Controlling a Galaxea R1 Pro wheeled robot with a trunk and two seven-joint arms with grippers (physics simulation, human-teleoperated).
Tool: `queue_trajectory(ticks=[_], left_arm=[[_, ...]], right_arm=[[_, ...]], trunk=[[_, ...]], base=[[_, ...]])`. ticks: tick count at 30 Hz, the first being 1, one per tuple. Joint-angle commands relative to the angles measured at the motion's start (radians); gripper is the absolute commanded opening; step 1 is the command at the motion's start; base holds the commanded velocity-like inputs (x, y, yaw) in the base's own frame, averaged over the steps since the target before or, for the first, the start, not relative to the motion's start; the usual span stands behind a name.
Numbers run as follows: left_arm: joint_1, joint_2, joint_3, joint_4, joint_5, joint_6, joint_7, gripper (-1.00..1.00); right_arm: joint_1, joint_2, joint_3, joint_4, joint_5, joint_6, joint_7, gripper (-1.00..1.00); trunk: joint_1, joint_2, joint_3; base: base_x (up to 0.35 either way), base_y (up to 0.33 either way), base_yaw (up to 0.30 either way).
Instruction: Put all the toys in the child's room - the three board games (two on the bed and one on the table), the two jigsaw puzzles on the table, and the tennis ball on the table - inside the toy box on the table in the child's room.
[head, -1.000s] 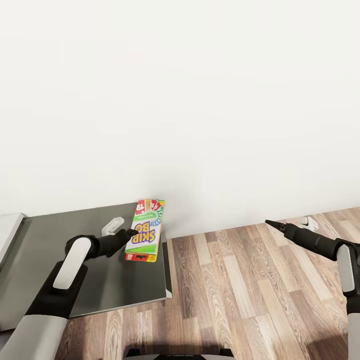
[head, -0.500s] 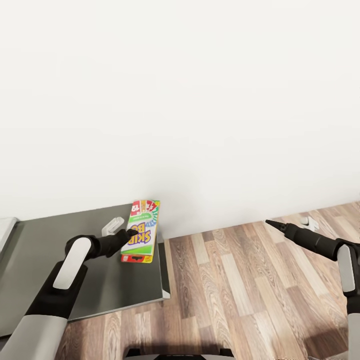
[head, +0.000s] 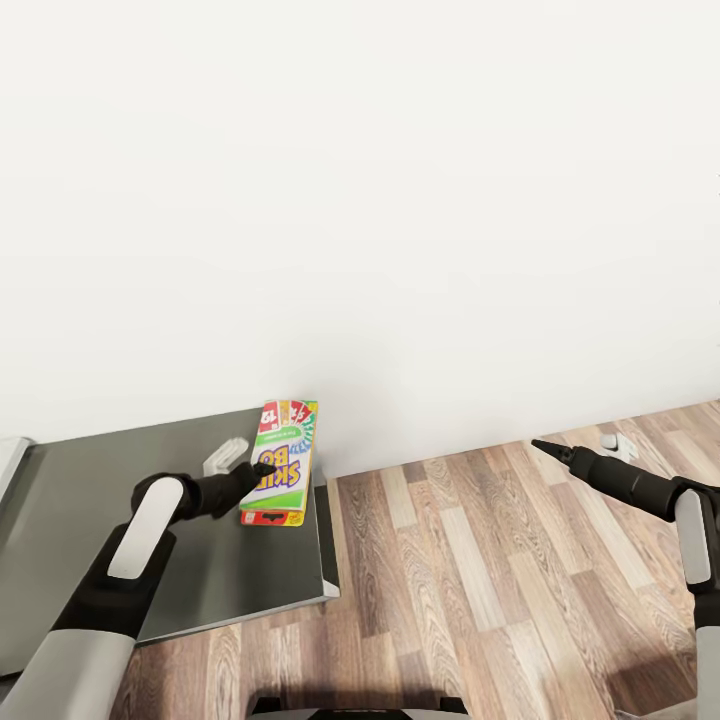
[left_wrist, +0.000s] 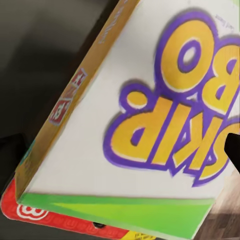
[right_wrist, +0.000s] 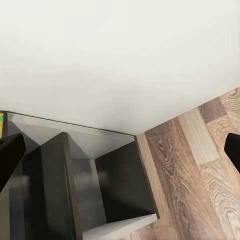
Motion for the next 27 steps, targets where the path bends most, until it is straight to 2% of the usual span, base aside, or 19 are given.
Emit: queue_trajectory(ticks=[1,27], left_arm=[[-0.001,0.001,-0.002,-0.001,0.011,0.000,0.010,1.00],[-0.001,0.006,0.001,0.036,0.007,-0.006,0.002,1.00]], right_arm=[[-0.001,0.000,-0.001,0.000,0.000,0.005,0.003,1.00],[0.000,-0.002,0.000,0.000,-0.002,0.006,0.003,1.00]], trunk=[[0.001,-0.002,-0.001],[0.001,-0.002,-0.001]], base=[[0.000,0.000,-0.007],[0.000,0.000,-0.001]])
